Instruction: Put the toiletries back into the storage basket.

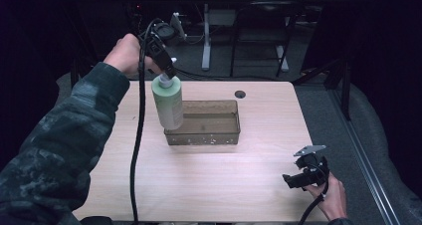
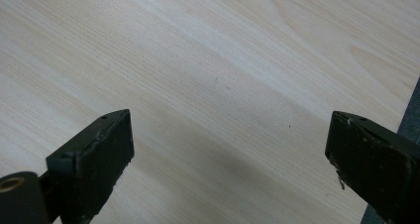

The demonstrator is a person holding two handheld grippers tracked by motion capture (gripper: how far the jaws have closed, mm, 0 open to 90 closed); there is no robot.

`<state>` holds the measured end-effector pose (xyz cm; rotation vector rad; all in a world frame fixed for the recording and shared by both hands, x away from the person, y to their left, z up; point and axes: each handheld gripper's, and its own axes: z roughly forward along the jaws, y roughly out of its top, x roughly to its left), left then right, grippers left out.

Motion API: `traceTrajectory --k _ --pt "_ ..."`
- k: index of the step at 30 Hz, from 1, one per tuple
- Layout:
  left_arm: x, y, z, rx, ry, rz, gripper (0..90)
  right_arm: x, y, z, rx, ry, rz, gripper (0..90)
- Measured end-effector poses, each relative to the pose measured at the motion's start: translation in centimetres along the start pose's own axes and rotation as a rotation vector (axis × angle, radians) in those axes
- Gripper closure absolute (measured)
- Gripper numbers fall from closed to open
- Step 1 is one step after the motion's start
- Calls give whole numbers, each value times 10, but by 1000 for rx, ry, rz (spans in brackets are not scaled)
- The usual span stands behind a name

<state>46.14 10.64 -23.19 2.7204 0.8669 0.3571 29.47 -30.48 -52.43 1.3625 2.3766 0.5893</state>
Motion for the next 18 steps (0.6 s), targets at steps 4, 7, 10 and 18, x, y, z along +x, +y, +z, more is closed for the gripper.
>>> traceTrajectory --k 4,7,10,18 --pt "1 2 3 -3 0 -7 664 0 0 -1 -5 -3 -5 40" --pt "3 4 6 1 -3 -15 664 0 0 0 -3 -2 -8 40" --pt "7 5 11 1 -8 -30 664 1 0 0 -1 1 -7 40" --pt "9 10 20 13 -9 -29 664 1 0 -1 -1 2 -9 42"
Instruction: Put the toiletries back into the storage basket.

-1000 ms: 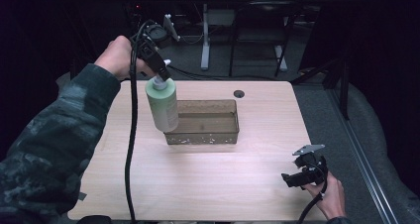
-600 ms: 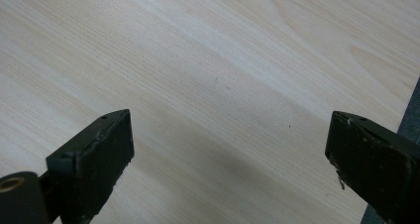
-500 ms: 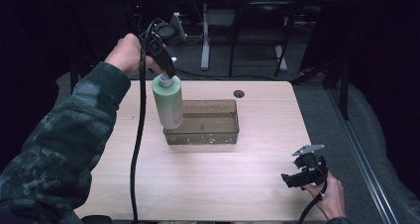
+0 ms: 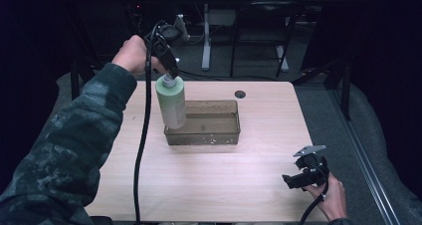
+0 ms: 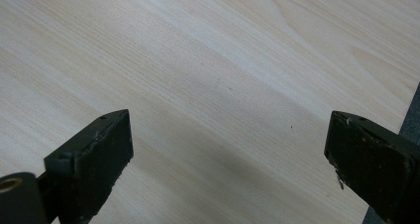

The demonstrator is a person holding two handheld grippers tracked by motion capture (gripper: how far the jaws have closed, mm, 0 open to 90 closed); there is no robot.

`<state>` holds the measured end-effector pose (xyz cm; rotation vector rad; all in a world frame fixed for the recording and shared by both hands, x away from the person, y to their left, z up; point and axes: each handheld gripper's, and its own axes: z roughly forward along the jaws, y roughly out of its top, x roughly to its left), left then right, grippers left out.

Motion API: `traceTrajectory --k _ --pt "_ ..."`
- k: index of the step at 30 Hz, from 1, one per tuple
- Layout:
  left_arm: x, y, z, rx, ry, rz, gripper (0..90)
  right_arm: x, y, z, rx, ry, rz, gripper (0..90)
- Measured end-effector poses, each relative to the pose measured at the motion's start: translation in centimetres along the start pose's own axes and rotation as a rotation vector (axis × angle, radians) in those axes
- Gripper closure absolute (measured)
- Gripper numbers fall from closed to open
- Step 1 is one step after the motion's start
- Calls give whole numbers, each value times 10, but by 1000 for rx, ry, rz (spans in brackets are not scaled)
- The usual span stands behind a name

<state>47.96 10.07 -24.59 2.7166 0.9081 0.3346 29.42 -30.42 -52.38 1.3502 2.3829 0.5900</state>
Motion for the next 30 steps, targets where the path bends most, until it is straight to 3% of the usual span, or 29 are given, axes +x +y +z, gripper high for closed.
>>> traceTrajectory --k 16,30 --pt "-5 9 23 17 -4 12 664 0 -1 0 1 1 1 47" --pt "-6 9 46 27 -32 8 664 0 -1 -1 -1 -2 -2 52"
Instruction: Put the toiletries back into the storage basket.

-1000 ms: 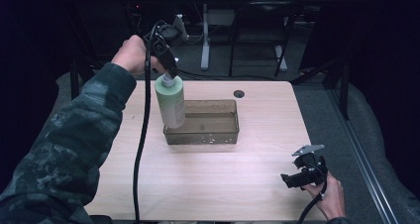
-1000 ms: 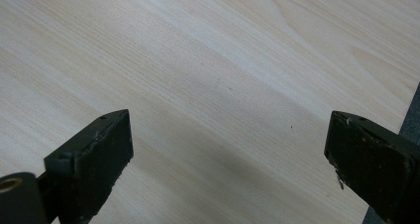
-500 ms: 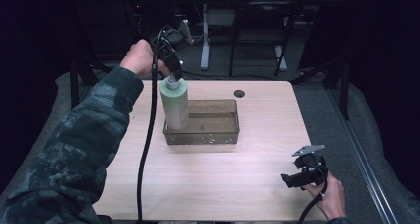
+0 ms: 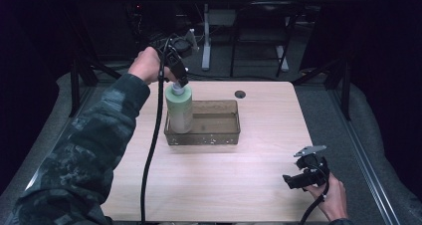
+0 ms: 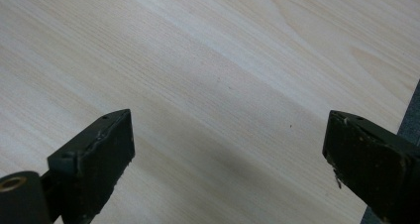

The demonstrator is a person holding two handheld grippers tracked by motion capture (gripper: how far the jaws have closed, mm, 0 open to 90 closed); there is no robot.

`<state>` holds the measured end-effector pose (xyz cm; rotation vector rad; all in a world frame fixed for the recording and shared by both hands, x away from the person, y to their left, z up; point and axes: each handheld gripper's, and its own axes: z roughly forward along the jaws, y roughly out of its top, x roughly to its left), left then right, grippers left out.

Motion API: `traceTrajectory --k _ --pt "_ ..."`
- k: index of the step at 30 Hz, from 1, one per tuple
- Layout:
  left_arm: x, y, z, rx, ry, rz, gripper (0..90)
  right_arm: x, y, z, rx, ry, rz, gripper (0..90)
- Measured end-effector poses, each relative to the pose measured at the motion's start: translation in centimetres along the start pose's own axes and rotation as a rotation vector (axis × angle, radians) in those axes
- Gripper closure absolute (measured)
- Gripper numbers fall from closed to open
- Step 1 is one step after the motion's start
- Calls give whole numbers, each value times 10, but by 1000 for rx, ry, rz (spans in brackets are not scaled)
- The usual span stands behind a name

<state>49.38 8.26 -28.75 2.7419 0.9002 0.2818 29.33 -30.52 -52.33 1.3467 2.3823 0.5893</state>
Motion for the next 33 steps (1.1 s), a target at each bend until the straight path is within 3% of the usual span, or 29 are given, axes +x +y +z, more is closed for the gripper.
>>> traceTrajectory --k 33 --pt "7 -24 37 59 -44 -11 672 0 -1 -2 -2 2 -1 63"
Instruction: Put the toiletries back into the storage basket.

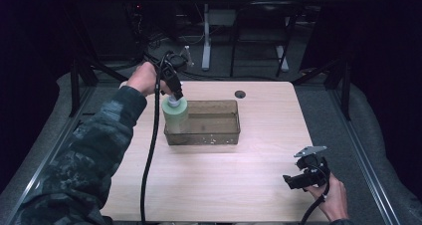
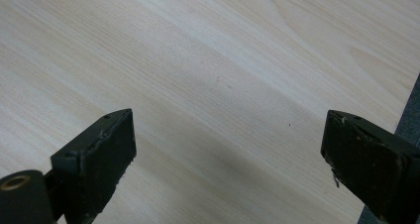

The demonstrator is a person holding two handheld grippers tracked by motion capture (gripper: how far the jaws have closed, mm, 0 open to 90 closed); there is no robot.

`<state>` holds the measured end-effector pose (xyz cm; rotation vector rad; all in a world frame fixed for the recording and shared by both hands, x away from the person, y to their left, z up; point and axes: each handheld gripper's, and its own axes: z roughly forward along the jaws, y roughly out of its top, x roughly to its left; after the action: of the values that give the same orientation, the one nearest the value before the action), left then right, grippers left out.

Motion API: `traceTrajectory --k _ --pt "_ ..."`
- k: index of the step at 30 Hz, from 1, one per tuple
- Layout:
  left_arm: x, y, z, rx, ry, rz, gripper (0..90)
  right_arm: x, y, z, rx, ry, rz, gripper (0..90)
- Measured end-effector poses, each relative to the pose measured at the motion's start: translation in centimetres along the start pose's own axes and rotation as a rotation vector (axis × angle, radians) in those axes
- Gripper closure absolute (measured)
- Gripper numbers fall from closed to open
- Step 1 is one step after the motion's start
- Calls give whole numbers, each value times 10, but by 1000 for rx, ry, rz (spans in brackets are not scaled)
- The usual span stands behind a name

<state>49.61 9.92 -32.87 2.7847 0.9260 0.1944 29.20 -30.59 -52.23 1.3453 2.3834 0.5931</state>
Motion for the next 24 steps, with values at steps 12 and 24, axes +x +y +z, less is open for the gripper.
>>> traceTrajectory --k 12,24 --pt "9 -7 2 -23 -21 -36 671 1 0 0 -4 -2 -4 63" --pt "17 -11 7 -80 -34 -76 488 0 0 -1 -8 1 5 63"
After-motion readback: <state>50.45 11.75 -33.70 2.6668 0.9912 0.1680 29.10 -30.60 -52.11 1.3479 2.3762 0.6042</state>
